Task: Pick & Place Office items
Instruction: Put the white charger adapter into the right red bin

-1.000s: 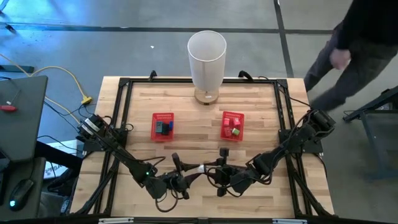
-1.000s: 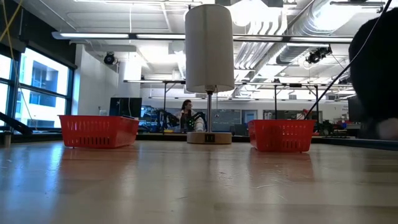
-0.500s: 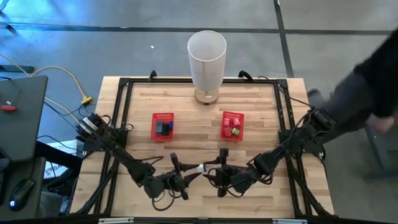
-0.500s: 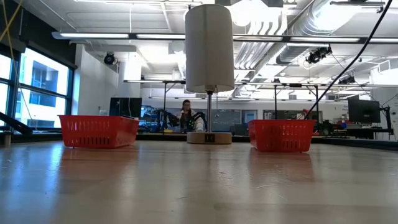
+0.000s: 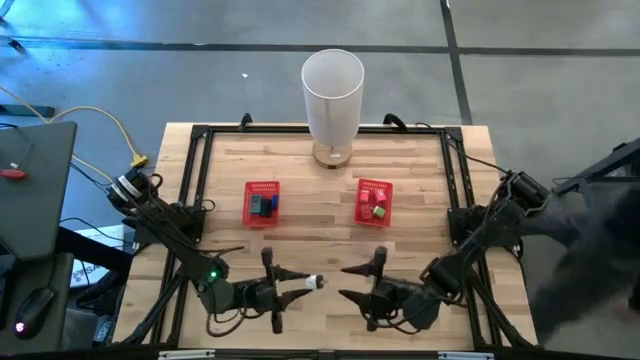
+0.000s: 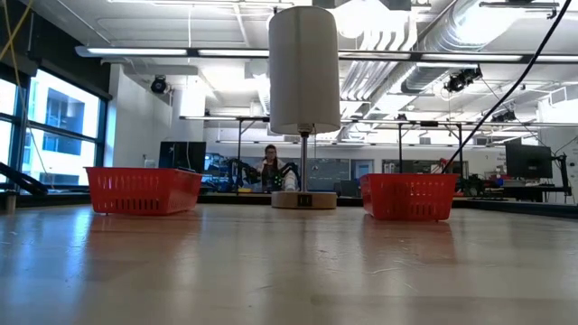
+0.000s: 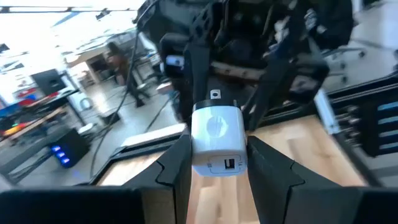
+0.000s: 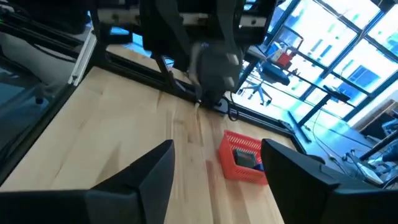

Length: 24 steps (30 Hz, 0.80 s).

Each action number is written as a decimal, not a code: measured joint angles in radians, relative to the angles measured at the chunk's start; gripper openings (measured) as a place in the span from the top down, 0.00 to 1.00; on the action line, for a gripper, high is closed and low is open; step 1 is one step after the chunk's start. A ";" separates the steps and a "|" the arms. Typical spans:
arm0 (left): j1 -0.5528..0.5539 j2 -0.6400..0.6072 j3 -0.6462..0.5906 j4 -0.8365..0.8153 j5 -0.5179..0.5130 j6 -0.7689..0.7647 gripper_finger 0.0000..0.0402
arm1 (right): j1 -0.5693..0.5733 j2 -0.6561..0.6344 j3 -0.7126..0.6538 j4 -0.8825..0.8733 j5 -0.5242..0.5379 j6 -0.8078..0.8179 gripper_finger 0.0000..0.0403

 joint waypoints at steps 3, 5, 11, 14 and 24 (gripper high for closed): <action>0.003 -0.014 0.000 0.002 0.013 0.000 0.71 | -0.001 -0.001 -0.021 0.007 0.000 0.011 0.44; 0.009 -0.016 0.000 -0.002 0.013 0.000 0.71 | -0.013 -0.003 -0.055 0.002 0.015 0.050 0.44; 0.013 -0.018 0.000 -0.004 0.025 -0.008 0.71 | -0.046 -0.123 -0.231 0.009 0.134 0.210 0.44; 0.012 -0.018 0.000 -0.003 0.025 -0.008 0.71 | -0.064 -0.214 -0.343 0.146 0.053 0.220 0.44; 0.057 -0.018 0.000 -0.002 0.098 -0.008 0.71 | -0.198 -0.275 -0.750 1.043 -0.552 0.014 0.44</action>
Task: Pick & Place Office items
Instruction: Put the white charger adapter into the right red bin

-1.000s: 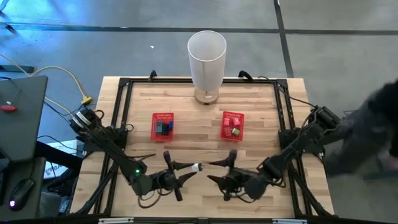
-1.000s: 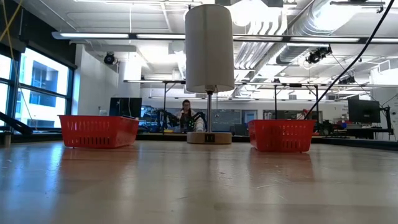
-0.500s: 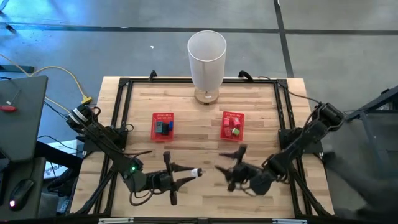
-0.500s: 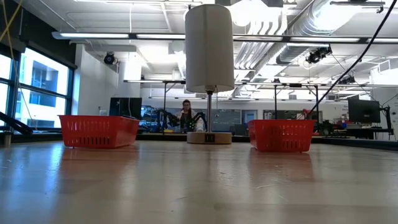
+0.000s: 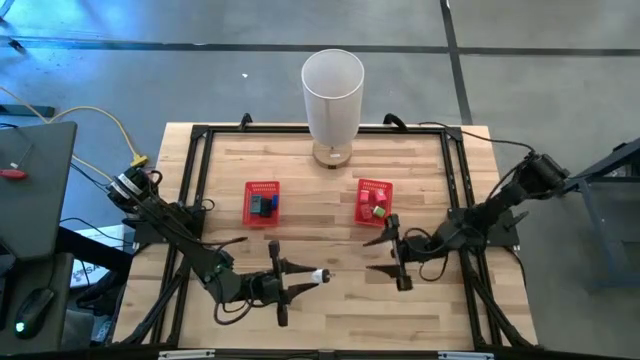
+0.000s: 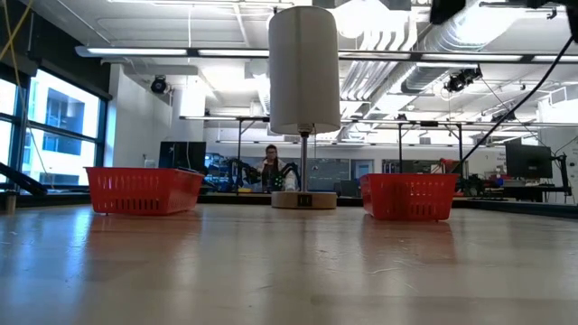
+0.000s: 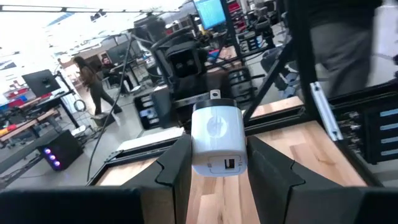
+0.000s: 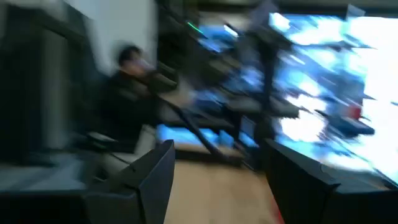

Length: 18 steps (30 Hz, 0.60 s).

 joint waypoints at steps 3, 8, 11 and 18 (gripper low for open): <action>0.027 0.000 0.000 0.011 0.023 -0.001 0.71 | -0.046 0.022 -0.010 0.072 -0.211 -0.005 0.44; 0.091 0.000 0.000 0.085 0.208 -0.052 0.71 | -0.088 0.056 0.028 0.087 -0.382 -0.038 0.44; 0.132 0.000 0.000 0.114 0.281 -0.077 0.71 | -0.098 0.070 0.054 0.081 -0.391 -0.040 0.44; 0.207 0.000 -0.014 0.189 0.458 -0.146 0.71 | -0.098 0.074 0.067 0.060 -0.360 -0.096 0.44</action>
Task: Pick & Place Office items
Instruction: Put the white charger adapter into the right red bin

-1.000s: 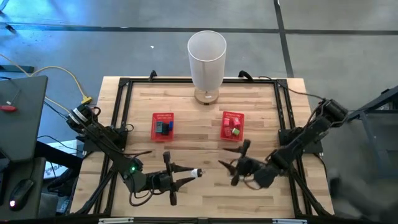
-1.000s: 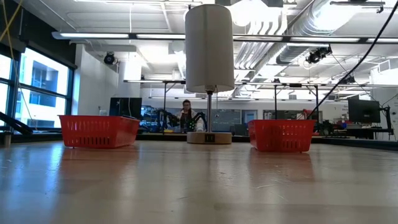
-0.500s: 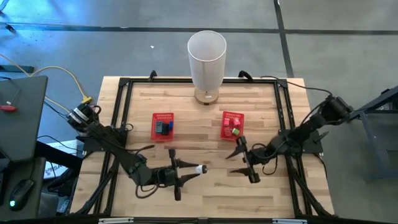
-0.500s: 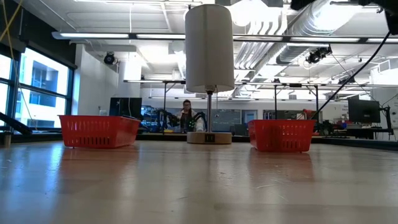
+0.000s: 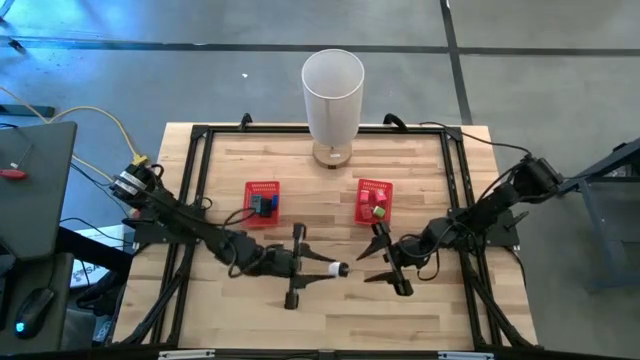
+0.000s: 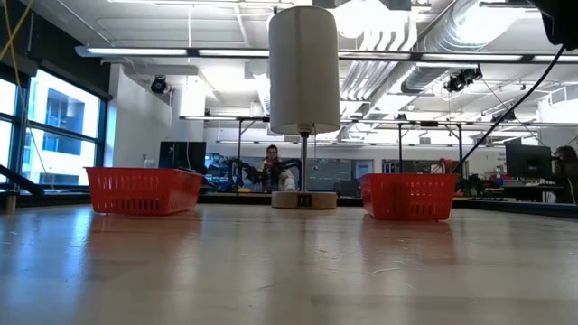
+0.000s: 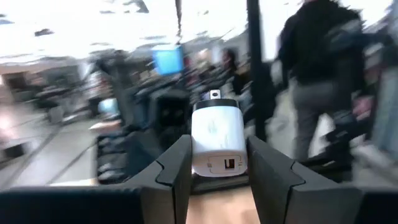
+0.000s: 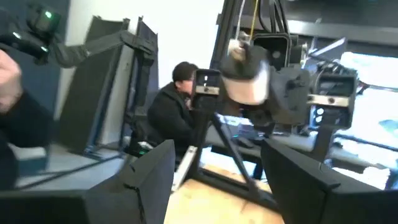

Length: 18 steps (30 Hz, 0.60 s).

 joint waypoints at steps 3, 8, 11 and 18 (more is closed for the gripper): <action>0.047 0.000 -0.026 0.076 0.099 -0.053 0.71 | 0.010 0.000 0.000 0.025 0.037 -0.049 0.44; 0.128 0.000 -0.094 0.181 0.163 -0.136 0.71 | 0.010 0.000 0.000 0.074 0.090 -0.115 0.44; 0.171 0.000 -0.152 0.282 0.245 -0.187 0.71 | 0.009 0.000 0.000 0.100 0.116 -0.162 0.44; 0.234 0.073 -0.235 0.525 0.303 -0.249 0.71 | -0.001 0.000 0.000 0.194 0.299 -0.190 0.44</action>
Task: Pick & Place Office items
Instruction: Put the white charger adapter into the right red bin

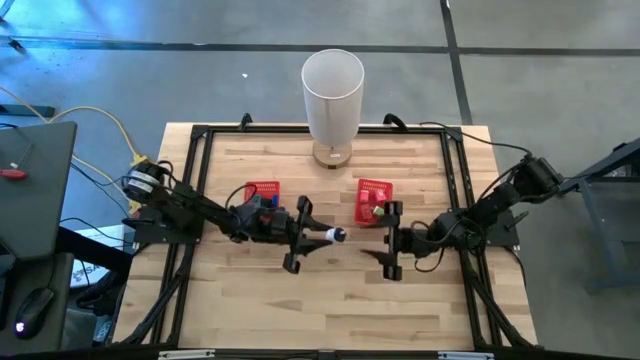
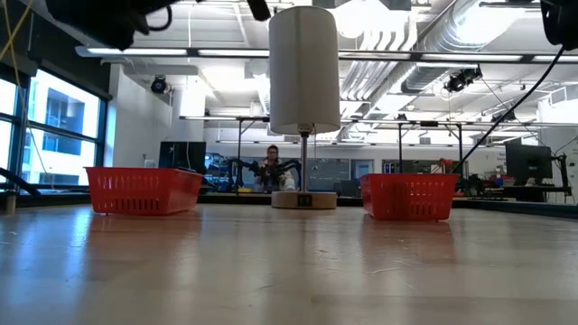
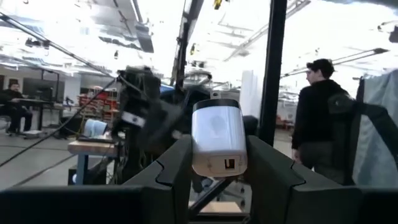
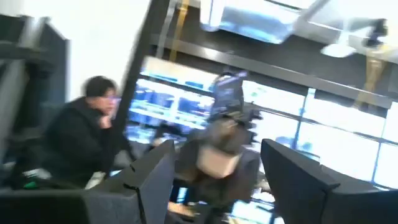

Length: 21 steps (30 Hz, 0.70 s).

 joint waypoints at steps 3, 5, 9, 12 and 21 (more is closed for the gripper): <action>0.020 0.040 0.000 0.038 0.009 -0.001 0.71 | -0.026 0.000 0.000 0.009 0.009 0.027 0.44; 0.032 0.057 0.000 0.062 0.039 0.002 0.71 | -0.048 0.000 0.000 0.009 -0.012 0.065 0.44; 0.047 0.062 0.000 0.073 0.066 0.003 0.71 | -0.097 0.000 0.000 0.002 -0.088 0.160 0.44; 0.053 0.062 0.000 0.074 0.068 0.012 0.71 | -0.122 0.000 0.000 0.000 -0.111 0.186 0.44; 0.053 0.062 0.001 0.078 0.039 0.091 0.71 | -0.138 0.000 0.057 -0.062 -0.098 0.172 0.44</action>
